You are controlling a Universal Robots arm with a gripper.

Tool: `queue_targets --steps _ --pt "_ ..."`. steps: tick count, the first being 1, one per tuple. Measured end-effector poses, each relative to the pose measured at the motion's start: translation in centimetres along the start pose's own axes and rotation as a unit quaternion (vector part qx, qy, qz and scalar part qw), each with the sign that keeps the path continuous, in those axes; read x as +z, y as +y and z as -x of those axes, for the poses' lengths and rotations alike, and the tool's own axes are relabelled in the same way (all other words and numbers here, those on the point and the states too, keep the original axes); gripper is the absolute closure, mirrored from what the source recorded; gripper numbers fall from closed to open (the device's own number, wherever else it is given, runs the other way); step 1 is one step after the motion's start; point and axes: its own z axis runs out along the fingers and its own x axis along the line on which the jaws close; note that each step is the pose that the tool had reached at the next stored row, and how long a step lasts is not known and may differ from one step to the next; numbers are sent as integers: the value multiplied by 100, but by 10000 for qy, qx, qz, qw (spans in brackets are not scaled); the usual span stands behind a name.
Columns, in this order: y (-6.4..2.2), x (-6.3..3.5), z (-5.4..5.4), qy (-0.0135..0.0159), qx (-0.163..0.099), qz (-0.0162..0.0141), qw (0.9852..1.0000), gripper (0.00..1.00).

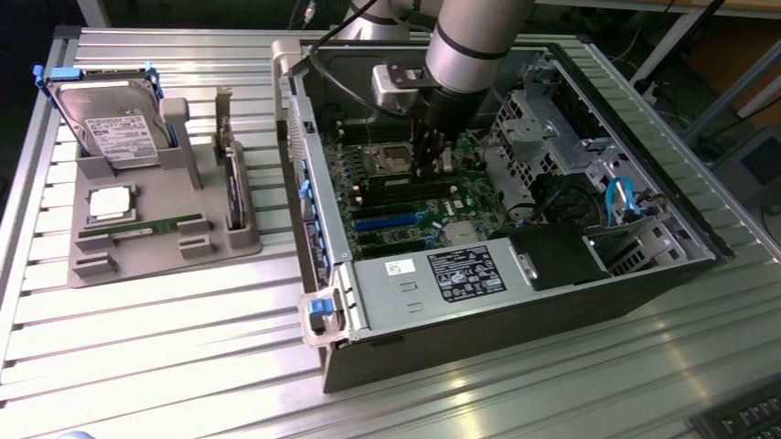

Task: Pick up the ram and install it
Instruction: 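Insert the ram into the slot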

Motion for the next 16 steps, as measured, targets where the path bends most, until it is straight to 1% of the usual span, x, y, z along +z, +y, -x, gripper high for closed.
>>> queue_targets --steps 8,10,11,12,16 --pt "0 1 -1 0 7 0 10000 86" --pt "-1 7 0 7 6 -1 10000 86" --pt "0 15 -1 21 7 -1 10000 86" --pt "0 17 -2 25 7 -1 10000 86" --pt "0 19 -1 24 7 -2 10000 86"
